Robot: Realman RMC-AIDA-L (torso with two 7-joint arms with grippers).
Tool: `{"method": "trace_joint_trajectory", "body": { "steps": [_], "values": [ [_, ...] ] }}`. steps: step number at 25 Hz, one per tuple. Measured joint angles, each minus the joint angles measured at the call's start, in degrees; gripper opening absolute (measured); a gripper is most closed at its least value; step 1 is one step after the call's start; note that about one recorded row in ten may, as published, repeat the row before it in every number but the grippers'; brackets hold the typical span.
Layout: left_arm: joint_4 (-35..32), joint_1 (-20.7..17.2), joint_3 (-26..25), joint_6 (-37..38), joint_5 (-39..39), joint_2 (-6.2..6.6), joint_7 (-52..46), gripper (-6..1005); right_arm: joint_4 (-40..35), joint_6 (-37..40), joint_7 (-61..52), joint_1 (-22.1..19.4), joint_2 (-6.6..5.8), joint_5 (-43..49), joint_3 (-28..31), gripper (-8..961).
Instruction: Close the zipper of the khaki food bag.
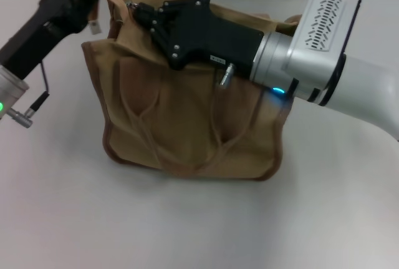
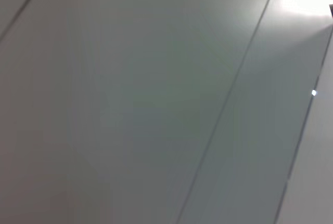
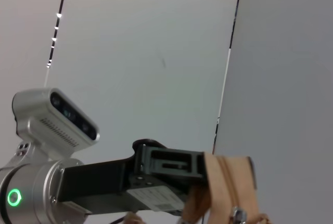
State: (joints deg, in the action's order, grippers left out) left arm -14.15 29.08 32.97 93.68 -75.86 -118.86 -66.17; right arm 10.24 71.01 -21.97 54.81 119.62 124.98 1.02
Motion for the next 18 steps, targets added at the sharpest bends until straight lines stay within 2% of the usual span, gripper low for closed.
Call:
{"method": "trace_joint_trajectory", "body": {
  "steps": [12,18],
  "values": [
    [-1.2,-3.2,-1.7,-0.4,1.5,0.28,0.0,42,-0.4,0.8,-0.5,-2.2,-0.28,0.0,0.0,0],
    [-1.4,-4.1,-2.6,-1.3,1.6,0.38,0.0,52,-2.6,5.0,-6.0,-5.2,-0.5,1.2,-0.1,0]
  ]
}}
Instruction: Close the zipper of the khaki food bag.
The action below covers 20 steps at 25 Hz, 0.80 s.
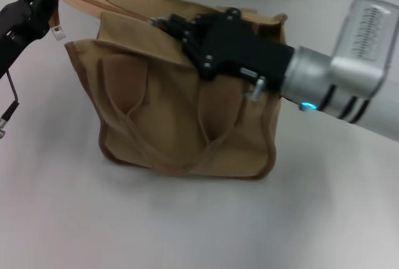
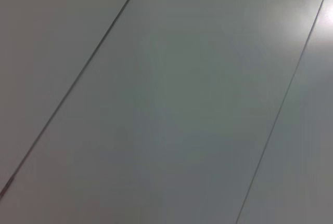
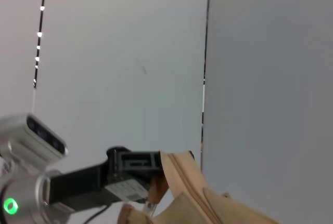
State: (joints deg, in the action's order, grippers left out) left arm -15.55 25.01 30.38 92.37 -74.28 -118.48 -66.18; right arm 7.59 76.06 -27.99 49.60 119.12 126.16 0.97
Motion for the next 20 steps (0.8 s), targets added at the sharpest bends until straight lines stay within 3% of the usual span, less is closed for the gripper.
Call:
{"method": "trace_joint_trajectory", "body": {
  "steps": [5,7,10,20],
  "values": [
    [0.0,-0.1,-0.1,-0.4,0.1,0.0,0.0,60,-5.8,7.6,-8.2,-3.6,0.02,1.6,-0.1,1],
    [0.0,0.0,-0.1,-0.9,0.2,0.01,0.0,63,-10.3,13.4,-12.7,-7.0,0.04,1.8,-0.2,1],
    [0.0,0.1,0.0,-1.3,0.2,0.01,0.0,68,-11.3,14.3,-13.5,-7.7,0.06,1.8,-0.2,0],
    [0.0,0.6,0.3,-2.3,0.1,0.0,0.0,85,-18.8,19.8,-18.0,-16.0,0.07,1.5,0.0,-4]
  ]
}}
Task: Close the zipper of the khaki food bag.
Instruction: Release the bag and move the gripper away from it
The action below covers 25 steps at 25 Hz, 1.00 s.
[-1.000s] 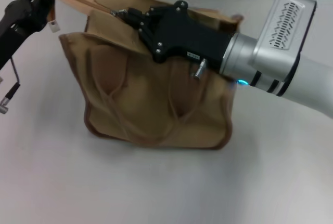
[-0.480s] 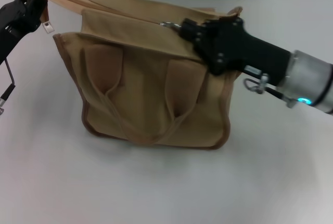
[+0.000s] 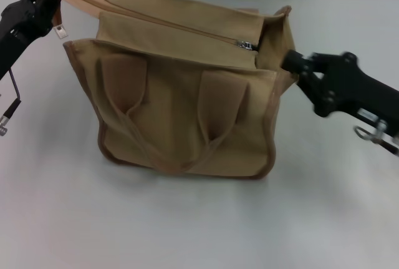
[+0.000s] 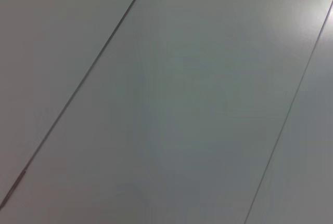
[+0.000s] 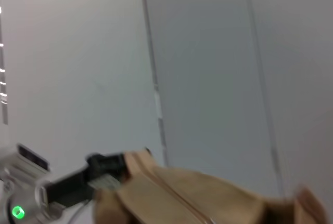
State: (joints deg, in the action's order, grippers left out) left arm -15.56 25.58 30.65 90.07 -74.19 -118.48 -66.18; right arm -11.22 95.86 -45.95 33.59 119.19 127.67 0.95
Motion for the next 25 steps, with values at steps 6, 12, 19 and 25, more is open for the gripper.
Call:
{"method": "trace_joint_trajectory", "body": {
  "steps": [6,12,19,25],
  "values": [
    [0.0,-0.1,0.1,0.5,-0.5,0.0,0.1,95,-3.5,9.2,-2.0,-6.8,-0.02,-6.3,0.6,-5],
    [0.0,-0.6,0.1,3.2,-0.3,-0.08,0.6,105,-3.8,9.6,-2.9,-8.6,-0.02,-8.2,0.3,62],
    [-0.4,-0.5,-1.6,13.0,0.7,-0.02,0.2,117,-2.3,9.1,-2.2,-8.0,0.16,-8.0,-0.4,242],
    [-4.5,-1.4,-2.7,18.8,1.8,0.4,-2.1,227,-1.4,9.1,-2.2,-7.4,0.16,-7.9,-1.8,288]
  ]
}}
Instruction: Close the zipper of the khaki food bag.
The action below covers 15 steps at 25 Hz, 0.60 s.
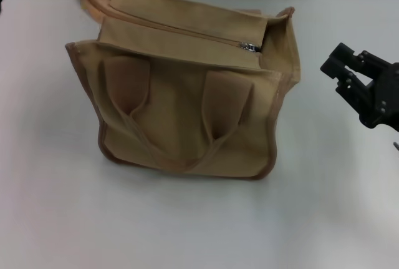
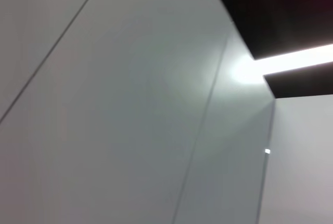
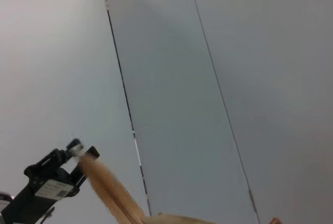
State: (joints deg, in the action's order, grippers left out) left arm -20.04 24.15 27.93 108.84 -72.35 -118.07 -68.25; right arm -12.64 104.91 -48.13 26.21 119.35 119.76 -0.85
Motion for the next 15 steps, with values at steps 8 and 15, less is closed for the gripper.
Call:
{"method": "trace_joint_trajectory", "body": {
  "steps": [8,15],
  "values": [
    [-13.7,-6.7,9.1,4.3,-8.6,1.3,2.2,400,0.6,1.6,-0.2,1.0,-0.08,0.0,-6.0,352],
    [-19.1,-14.4,18.0,4.8,-12.9,1.08,11.3,541,-1.6,6.2,-1.0,1.6,-0.17,0.0,-13.1,519]
  ]
}}
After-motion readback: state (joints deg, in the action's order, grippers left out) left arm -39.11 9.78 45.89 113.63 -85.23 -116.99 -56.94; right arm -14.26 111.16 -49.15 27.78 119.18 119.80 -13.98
